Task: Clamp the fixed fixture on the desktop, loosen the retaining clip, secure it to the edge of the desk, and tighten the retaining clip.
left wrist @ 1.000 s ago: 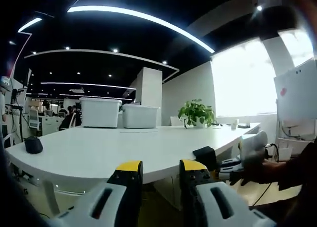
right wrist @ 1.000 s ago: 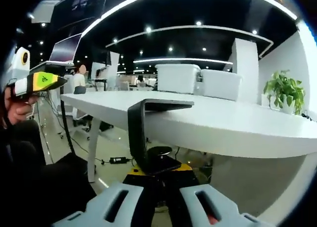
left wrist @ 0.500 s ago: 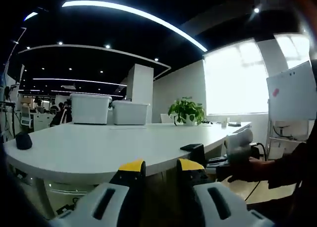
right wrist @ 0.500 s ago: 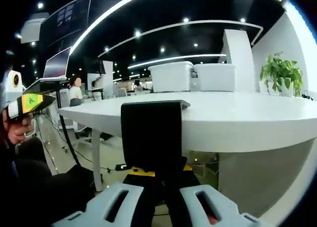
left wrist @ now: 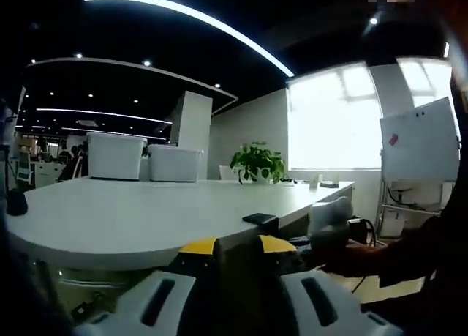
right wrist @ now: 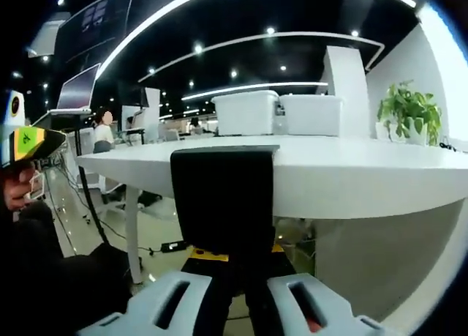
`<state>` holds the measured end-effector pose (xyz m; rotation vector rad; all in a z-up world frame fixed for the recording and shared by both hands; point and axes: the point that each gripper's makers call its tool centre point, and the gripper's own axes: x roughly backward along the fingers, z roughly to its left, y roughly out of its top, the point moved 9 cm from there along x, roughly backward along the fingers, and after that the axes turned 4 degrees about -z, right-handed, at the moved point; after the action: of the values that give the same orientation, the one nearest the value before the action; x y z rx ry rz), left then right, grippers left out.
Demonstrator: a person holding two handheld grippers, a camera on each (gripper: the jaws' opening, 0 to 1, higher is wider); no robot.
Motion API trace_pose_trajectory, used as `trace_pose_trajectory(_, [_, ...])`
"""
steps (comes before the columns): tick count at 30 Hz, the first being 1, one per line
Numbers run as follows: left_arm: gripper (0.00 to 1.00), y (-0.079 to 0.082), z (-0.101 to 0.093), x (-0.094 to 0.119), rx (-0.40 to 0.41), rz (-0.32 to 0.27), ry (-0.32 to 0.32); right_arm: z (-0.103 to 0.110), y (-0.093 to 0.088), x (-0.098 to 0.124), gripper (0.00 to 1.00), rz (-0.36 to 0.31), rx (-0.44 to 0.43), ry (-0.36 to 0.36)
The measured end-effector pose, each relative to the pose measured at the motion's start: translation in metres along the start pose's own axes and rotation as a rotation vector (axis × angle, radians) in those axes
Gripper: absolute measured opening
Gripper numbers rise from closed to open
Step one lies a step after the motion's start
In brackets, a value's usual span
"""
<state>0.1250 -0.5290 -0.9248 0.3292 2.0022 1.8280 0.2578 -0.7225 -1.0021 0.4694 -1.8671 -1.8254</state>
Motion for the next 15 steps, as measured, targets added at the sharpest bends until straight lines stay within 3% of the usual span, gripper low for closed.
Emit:
trace_pose_trajectory(7, [0.2,-0.007,-0.016,-0.02,-0.001,0.047,-0.115,-0.009,0.0,-0.016,0.03,0.014,-0.015,-0.031])
trace_pose_trajectory(15, [0.2,-0.014,-0.036,-0.056,0.055,0.056,-0.25,-0.008,-0.002,-0.015,0.04,0.015,-0.03,-0.048])
